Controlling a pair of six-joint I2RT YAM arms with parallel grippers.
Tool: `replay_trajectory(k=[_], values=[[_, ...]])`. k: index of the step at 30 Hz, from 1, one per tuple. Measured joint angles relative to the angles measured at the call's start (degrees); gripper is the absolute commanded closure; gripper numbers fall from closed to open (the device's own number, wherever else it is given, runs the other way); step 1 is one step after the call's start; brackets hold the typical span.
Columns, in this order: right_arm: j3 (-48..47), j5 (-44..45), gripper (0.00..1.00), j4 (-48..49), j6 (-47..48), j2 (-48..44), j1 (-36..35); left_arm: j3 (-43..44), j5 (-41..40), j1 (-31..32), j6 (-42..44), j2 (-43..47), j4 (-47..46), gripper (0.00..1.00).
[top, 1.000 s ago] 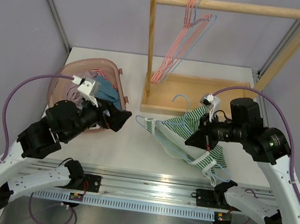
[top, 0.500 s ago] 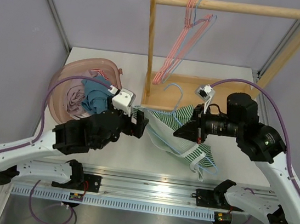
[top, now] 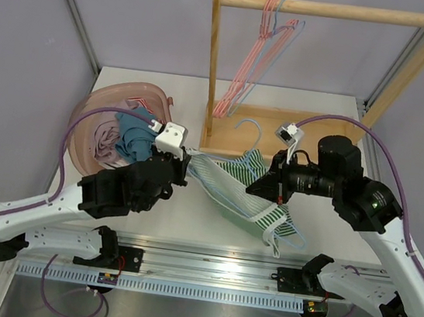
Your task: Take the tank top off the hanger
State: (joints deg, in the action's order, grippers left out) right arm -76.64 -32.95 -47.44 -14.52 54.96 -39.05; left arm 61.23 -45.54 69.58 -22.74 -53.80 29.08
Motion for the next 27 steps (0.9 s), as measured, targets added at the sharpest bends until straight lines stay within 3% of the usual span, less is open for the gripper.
replay_trajectory(k=[6, 10, 15, 21, 24, 27], values=[[4.0, 1.6, 1.00, -0.7, 1.9, -1.6, 0.0, 0.0, -3.6, -0.7, -1.6, 1.1, 5.0, 1.00], [7.6, 1.7, 1.00, -0.8, 3.5, -5.1, -0.1, 0.0, -3.0, -6.4, -4.2, 2.2, 8.9, 1.00], [10.3, -0.7, 1.00, 3.0, 5.7, -12.1, -0.1, 0.0, 4.3, -15.5, -8.4, 4.3, 10.5, 1.00], [12.9, -0.5, 1.00, 7.7, 6.7, -19.4, -0.1, -0.4, 15.1, -18.2, -9.7, 4.8, 9.4, 1.00], [19.1, 0.2, 1.00, 15.3, 3.9, -23.5, -0.1, -3.7, 23.0, -19.3, -8.4, 7.4, 5.0, 1.00], [27.5, 0.4, 1.00, 28.8, -1.7, -25.5, -0.2, -7.3, 30.8, -18.7, -6.5, 10.3, 1.0, 1.00]])
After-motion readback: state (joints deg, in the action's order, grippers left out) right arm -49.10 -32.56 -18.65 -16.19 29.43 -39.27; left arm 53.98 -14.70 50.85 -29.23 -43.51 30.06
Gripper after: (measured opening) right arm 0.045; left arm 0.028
